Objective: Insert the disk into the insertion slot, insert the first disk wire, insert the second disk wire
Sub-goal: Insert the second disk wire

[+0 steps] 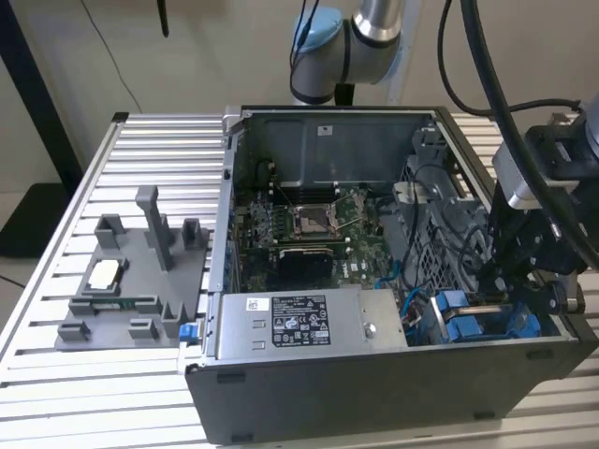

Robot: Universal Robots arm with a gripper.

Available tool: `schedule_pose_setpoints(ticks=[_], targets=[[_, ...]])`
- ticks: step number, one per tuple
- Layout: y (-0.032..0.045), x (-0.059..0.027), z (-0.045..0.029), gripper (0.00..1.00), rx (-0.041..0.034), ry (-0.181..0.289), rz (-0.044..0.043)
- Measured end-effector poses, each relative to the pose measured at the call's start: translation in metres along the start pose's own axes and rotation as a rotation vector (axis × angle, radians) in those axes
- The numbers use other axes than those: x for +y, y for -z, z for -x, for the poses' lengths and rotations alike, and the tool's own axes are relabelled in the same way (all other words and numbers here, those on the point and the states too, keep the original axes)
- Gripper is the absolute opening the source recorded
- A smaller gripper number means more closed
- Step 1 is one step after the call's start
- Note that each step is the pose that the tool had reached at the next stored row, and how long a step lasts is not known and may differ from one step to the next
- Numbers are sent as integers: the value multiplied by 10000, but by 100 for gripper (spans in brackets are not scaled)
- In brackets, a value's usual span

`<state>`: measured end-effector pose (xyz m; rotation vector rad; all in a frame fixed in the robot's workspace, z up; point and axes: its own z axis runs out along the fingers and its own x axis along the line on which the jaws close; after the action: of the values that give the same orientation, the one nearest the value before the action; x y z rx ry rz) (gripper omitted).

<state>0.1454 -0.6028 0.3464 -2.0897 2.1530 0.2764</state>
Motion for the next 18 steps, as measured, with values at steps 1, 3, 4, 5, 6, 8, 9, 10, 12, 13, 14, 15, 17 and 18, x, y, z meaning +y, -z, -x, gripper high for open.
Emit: schedule_pose_setpoints(ticks=[1, 3, 4, 5, 6, 8, 9, 10, 12, 13, 14, 15, 17, 18], targets=[[-8, -3, -8, 16, 0, 2, 0], [-23, -5, -13, 16, 3, 1, 0], [-30, -7, -15, 16, 2, 1, 0], [-38, -9, -17, 16, 2, 1, 0], [-44, -14, -18, 16, 3, 3, 0], [-50, -23, -20, 16, 5, 2, 0], [-53, -29, -21, 16, 5, 2, 0], [-57, -34, -21, 16, 2, 2, 1], [-73, -36, -24, 16, 1, 0, 0], [-85, -37, -28, 16, 2, 0, -1], [-101, -38, -31, 16, 4, 1, -1], [-116, -39, -34, 16, 10, 1, 0], [-128, -40, -37, 16, 3, 1, -1], [-128, -39, -37, 17, -32, 2, 0]])
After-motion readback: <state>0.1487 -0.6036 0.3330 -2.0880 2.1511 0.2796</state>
